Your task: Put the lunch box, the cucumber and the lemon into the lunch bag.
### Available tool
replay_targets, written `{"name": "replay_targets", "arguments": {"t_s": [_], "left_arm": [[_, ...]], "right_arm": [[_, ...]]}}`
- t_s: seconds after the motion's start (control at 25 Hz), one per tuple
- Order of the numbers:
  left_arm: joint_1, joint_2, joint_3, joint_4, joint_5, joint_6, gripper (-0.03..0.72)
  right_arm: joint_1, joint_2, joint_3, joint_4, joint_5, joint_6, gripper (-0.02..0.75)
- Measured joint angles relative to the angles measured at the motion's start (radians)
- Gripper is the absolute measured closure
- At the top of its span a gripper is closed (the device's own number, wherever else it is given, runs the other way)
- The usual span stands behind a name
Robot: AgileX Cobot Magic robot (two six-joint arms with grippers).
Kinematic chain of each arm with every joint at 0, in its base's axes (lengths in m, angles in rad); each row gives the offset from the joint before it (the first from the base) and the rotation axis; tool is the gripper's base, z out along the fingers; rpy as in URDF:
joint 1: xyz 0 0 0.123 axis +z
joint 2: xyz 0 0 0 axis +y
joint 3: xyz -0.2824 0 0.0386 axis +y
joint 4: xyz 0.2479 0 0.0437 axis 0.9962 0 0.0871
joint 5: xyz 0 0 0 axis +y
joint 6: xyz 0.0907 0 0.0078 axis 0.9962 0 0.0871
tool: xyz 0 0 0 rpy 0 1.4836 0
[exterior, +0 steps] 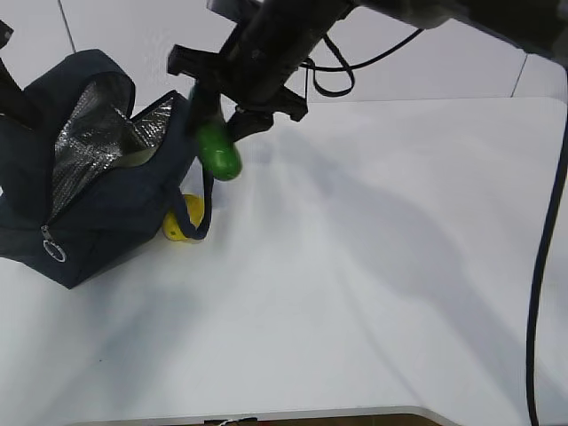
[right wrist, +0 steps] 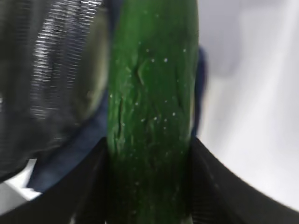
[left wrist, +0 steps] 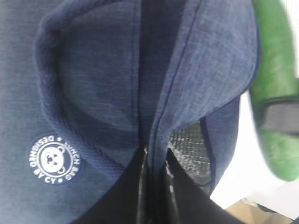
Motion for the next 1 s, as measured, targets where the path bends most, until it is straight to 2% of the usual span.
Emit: {"name": "replay_targets", "arguments": {"t_s": [0.24,0.4,1.0], "left_arm": [[0.000,0.000,0.000,-0.030,0.000,0.008,0.688],[0.000,0.000,0.000,-0.049,0.001,0.017,0.688],[0.000,0.000,0.000,-0.066,0.001,0.017,0.688]], "right_arm": [[0.000,0.044,-0.008,0.260,-0.077,-0.095,0.386],[0.000,0.084,-0.008,0.389,-0.109,-0.144,0.386],[0.004,0.189,-0.008,0.680,-0.319,-0.227,0.386]]}}
